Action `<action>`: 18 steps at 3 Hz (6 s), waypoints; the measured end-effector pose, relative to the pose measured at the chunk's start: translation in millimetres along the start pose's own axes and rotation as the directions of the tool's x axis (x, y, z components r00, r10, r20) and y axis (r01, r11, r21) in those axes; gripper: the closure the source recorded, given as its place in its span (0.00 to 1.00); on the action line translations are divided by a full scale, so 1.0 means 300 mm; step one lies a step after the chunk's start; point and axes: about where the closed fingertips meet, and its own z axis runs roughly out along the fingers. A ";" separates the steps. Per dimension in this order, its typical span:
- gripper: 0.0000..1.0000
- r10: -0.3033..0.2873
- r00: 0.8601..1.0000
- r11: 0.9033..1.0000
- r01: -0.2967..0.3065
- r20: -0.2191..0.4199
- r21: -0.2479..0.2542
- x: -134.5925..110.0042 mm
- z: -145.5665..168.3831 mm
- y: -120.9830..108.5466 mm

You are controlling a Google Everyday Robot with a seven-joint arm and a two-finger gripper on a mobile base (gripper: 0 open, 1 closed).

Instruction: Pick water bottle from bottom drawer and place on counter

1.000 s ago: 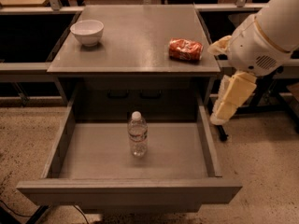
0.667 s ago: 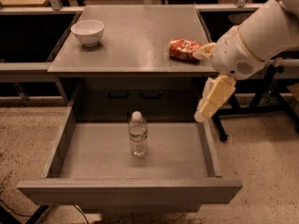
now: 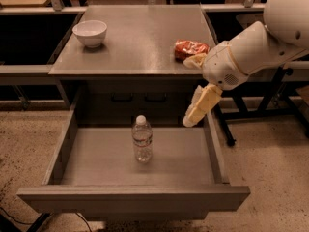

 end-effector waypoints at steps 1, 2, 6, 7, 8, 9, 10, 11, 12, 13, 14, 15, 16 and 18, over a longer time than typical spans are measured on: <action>0.00 0.001 1.000 1.000 -0.001 0.029 -0.009 -0.008 0.113 -0.003; 0.00 -0.009 1.000 1.000 0.010 0.021 -0.026 -0.008 0.229 0.010; 0.00 0.052 0.997 0.984 -0.061 -0.056 -0.169 0.071 0.571 -0.043; 0.00 0.054 0.996 0.977 -0.068 -0.077 -0.204 0.095 0.592 -0.029; 0.00 0.055 0.995 0.969 -0.073 -0.082 -0.237 0.113 0.591 0.002; 0.00 0.048 0.996 0.958 -0.066 -0.072 -0.279 0.102 0.591 0.041; 0.00 0.013 0.999 0.949 -0.025 -0.042 -0.314 0.057 0.589 0.083; 0.00 -0.021 1.000 0.945 0.017 -0.010 -0.326 -0.007 0.592 0.116; 0.00 -0.040 0.999 0.943 0.043 0.017 -0.329 -0.050 0.605 0.132; 0.00 -0.043 0.999 0.944 0.052 0.033 -0.326 -0.071 0.626 0.123; 0.10 -0.030 0.998 0.952 0.042 0.046 -0.302 -0.065 0.650 0.092; 0.33 -0.018 0.998 0.958 0.034 0.059 -0.284 -0.053 0.649 0.074; 0.56 -0.015 0.997 0.962 0.035 0.075 -0.271 -0.044 0.637 0.065; 0.99 -0.019 0.997 0.964 0.039 0.079 -0.261 -0.063 0.545 0.073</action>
Offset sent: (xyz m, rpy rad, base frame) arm 0.0167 0.0690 -0.0851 0.0041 0.0223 0.0419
